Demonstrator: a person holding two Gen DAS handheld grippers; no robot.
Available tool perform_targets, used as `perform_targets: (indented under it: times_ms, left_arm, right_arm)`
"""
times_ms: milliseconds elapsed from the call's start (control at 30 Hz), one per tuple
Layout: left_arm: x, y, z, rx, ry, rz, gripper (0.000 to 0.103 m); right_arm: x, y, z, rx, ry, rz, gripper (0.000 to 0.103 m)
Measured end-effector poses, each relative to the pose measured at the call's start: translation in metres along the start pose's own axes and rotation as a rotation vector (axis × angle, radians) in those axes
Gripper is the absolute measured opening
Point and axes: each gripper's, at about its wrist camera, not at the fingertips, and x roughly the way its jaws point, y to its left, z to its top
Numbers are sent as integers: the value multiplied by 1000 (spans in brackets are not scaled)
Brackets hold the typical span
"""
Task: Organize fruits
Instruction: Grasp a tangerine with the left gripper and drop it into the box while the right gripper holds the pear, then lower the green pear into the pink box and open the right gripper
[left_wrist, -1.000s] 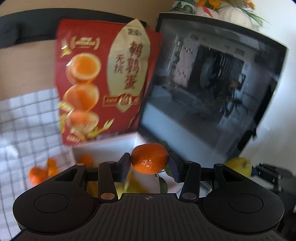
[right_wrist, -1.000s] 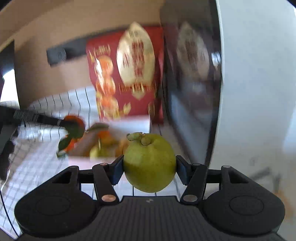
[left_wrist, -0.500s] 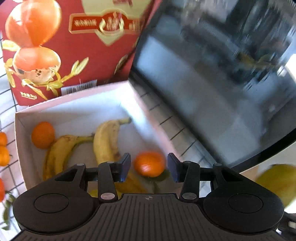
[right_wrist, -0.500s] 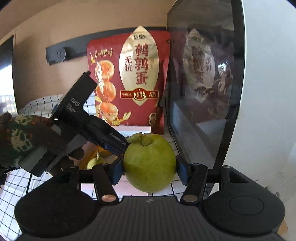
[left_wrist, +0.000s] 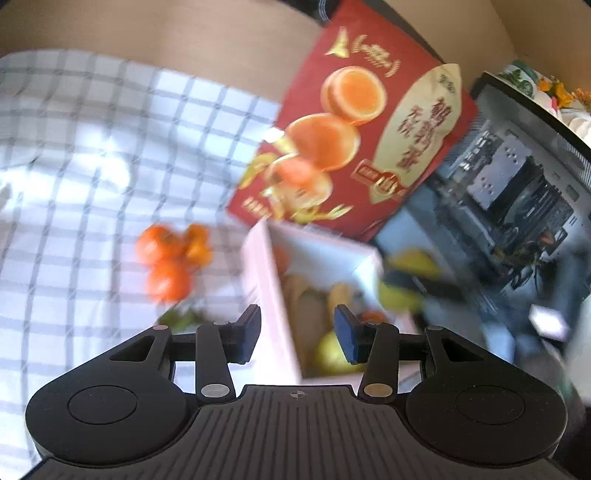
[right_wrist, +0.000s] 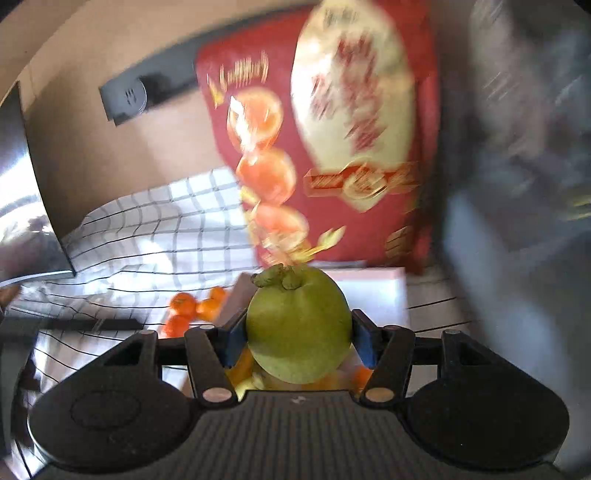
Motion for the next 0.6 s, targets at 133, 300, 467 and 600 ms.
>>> perform_targets:
  times_ms: [133,300,467,600]
  left_arm:
    - [-26,22,-22,-21,9,62,48]
    - [-45,49,-41,-72,18,114,48]
    - [-52,60,-48,-108,13,122,48]
    - [-47,58,-52,-110,30,107,48]
  right_arm:
    - [70,-4,7,60,123,75,58]
    - [113,2,-1,12,218,29,58]
    - [115,7,-13,-21,252,20,58]
    - [111,18,-16,-105,249,-9,59]
